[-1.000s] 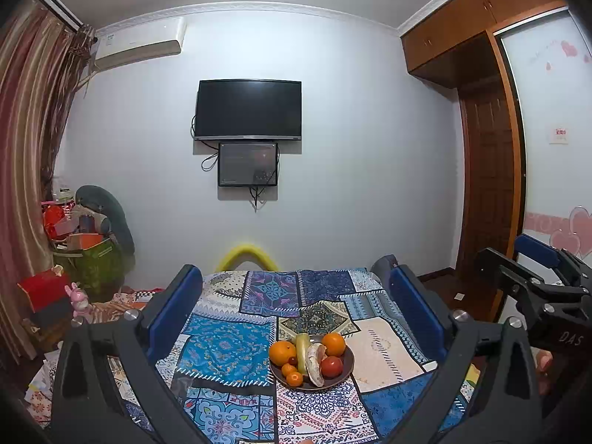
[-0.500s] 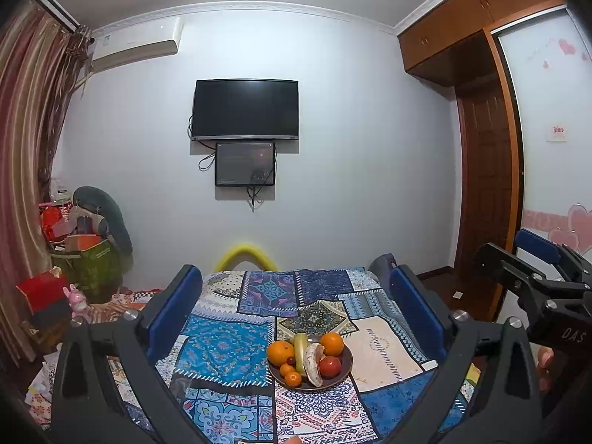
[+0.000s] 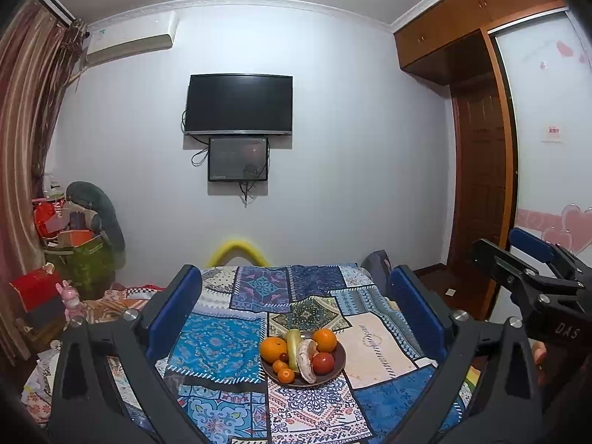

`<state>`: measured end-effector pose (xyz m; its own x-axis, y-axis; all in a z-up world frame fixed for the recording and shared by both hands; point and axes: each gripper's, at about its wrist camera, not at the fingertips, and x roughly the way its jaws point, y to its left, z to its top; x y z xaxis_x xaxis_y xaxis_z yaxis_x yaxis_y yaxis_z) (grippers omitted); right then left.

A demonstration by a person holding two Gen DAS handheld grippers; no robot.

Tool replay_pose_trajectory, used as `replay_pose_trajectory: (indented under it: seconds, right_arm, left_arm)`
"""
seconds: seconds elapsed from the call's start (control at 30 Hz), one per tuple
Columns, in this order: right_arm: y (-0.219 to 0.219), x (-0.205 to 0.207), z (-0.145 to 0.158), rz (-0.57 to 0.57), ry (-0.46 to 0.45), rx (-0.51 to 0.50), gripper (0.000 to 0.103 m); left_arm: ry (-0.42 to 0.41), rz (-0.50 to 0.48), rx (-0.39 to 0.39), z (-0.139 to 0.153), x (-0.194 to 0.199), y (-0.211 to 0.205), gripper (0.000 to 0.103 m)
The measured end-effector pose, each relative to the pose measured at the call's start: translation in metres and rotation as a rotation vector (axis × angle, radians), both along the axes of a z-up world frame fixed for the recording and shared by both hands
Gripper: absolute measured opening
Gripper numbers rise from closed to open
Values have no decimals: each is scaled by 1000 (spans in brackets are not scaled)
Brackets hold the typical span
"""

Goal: Organize fruits

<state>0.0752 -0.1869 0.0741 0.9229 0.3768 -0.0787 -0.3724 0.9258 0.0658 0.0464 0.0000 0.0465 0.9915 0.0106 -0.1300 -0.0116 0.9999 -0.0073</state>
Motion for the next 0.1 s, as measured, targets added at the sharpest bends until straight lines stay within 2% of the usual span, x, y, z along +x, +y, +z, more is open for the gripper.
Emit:
replay_pose_trajectory:
  seconds: [0.1]
  right_arm:
    - [-1, 3, -1, 0, 6, 1, 103]
  left_arm:
    - [4, -5, 5, -1, 1, -1, 103]
